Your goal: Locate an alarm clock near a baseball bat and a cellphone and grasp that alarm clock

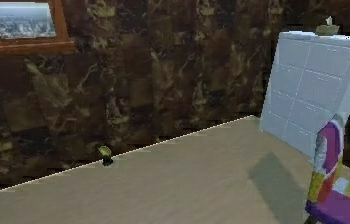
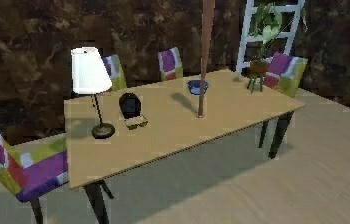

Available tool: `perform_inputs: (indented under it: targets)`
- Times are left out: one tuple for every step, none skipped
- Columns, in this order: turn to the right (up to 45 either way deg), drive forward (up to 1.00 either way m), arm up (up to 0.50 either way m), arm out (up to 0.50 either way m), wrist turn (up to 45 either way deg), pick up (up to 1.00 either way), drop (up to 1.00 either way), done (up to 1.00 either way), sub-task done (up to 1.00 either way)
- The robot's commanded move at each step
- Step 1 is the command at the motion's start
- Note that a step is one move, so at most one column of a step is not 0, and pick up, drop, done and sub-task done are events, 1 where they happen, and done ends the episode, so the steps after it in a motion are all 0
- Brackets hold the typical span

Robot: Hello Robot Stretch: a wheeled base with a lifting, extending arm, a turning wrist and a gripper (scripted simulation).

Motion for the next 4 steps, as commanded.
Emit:
perform_inputs:
  targets:
    - [15.0,0.0,0.0,0.0,0.0,0.0,0.0,0.0,0.0]
    - [0.0,1.0,0.0,0.0,0.0,0.0,0.0,0.0,0.0]
    - [3.0,0.0,0.0,0.0,0.0,0.0,0.0,0.0,0.0]
    - [0.0,0.3,0.0,0.0,0.0,0.0,0.0,0.0,0.0]
